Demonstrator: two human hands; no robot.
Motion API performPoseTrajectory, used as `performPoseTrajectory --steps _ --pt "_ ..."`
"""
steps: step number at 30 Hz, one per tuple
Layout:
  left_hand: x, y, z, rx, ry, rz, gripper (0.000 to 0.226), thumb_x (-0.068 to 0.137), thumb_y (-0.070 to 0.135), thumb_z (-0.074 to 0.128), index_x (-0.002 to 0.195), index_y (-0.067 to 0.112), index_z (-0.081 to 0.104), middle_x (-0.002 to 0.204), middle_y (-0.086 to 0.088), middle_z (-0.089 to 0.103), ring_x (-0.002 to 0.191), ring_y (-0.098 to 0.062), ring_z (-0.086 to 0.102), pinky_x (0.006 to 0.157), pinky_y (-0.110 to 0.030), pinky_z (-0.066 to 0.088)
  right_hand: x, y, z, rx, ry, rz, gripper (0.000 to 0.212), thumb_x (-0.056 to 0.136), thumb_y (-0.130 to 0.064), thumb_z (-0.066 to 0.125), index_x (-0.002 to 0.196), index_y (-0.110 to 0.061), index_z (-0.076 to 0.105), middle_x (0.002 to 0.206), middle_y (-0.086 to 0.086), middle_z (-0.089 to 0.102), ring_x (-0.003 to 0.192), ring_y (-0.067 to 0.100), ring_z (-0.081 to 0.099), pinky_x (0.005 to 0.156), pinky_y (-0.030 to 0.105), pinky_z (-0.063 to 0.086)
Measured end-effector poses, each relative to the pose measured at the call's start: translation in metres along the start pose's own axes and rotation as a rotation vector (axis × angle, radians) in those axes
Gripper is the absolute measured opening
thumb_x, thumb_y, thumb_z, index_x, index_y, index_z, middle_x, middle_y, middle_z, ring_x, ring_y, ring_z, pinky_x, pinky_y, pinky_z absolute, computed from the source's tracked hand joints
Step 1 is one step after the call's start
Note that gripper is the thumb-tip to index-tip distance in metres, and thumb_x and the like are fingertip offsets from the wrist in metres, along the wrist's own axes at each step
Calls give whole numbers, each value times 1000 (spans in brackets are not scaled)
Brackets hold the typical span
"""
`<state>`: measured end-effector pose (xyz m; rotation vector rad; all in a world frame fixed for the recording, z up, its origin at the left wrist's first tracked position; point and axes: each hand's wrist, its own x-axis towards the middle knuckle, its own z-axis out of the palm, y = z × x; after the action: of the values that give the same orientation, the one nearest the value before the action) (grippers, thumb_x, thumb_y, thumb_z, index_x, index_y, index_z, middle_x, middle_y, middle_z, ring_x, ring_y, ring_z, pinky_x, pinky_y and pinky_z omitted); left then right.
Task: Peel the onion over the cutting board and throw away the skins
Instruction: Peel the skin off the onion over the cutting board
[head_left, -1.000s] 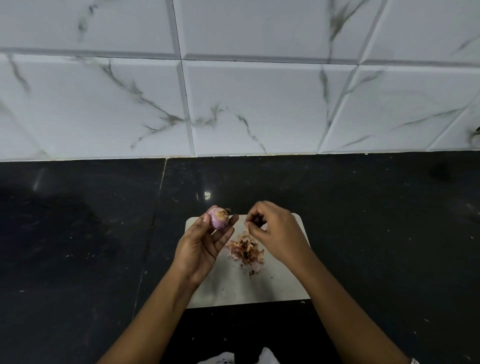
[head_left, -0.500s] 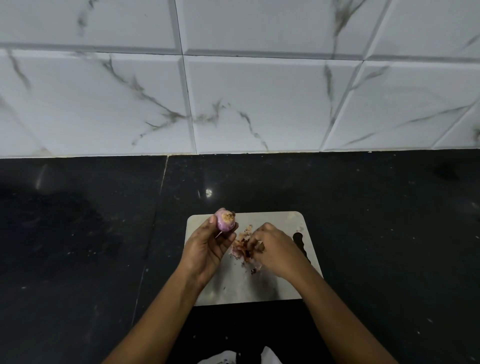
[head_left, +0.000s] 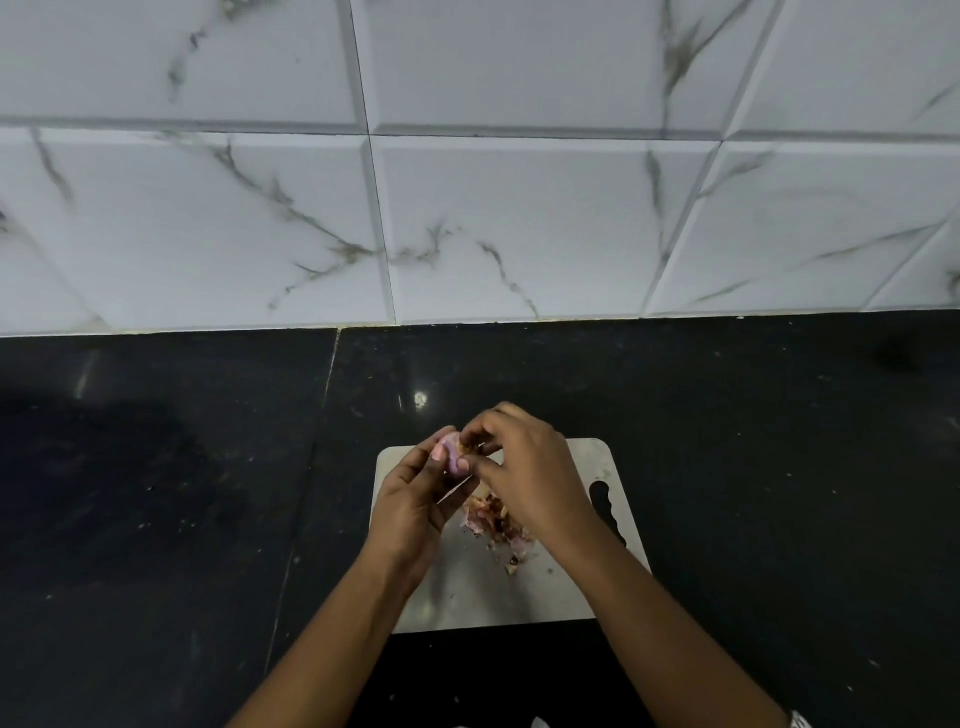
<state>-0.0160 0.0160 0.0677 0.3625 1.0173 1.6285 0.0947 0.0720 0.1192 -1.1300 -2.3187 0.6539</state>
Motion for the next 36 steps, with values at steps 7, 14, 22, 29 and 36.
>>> performPoseTrajectory --steps 7,14,22,29,36 --pt "-4 -3 3 123 27 76 23 92 10 49 111 12 62 96 -4 74 89 -15 70 81 -27 57 9 -1 -13 -75 -83 45 9 82 -26 68 90 -23 66 96 -7 62 86 7 58 71 19 44" --pt "-10 -5 5 159 46 100 30 84 15 54 112 10 62 96 -5 74 91 -17 70 85 -32 56 8 -1 -12 -141 -203 -12 13 89 -27 58 99 -20 60 103 -3 58 90 11 56 73 21 42" --pt "-2 3 10 66 34 57 25 94 17 45 108 8 64 90 -7 74 86 -20 71 70 -25 57 -12 16 -7 -31 -128 -29 7 89 -21 56 93 -16 56 92 -5 51 80 8 53 65 18 42" --pt "-2 4 15 62 -3 54 35 83 24 55 113 8 64 100 -9 73 91 -22 69 77 -30 57 -14 14 -13 171 75 -16 22 82 -19 67 103 -22 60 102 -10 56 93 3 57 75 26 54" --pt "-9 1 18 104 20 81 38 79 23 60 113 8 63 95 -7 73 94 -23 68 84 -32 57 -9 9 -18 51 58 -52 13 81 -24 69 94 -20 66 97 -9 59 85 2 58 72 16 48"
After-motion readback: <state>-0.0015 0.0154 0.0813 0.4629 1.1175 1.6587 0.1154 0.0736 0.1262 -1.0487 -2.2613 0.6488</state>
